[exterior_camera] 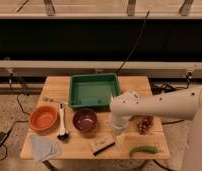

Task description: Wipe tray with eraser

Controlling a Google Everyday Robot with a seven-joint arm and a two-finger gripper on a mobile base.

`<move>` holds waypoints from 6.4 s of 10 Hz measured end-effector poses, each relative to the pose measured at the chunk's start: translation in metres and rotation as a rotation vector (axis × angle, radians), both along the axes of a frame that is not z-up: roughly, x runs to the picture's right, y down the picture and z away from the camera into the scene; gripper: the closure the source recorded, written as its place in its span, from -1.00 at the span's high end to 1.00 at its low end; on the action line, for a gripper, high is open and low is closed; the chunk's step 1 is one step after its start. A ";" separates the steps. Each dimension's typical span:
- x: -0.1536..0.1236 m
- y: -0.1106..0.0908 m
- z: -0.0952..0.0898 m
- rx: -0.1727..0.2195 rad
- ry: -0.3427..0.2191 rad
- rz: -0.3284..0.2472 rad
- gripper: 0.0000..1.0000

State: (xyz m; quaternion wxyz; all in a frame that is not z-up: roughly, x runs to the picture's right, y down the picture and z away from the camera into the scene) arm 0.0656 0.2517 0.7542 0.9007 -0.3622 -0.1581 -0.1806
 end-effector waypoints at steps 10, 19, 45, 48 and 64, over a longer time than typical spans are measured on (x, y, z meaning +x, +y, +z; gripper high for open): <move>-0.005 0.031 0.029 -0.055 0.052 0.016 0.30; -0.003 -0.001 0.000 -0.061 0.079 0.083 -1.00; 0.031 -0.234 0.064 0.055 0.172 0.385 -1.00; 0.031 -0.235 0.064 0.056 0.171 0.386 -1.00; -0.009 -0.232 0.192 -0.040 0.221 0.436 -1.00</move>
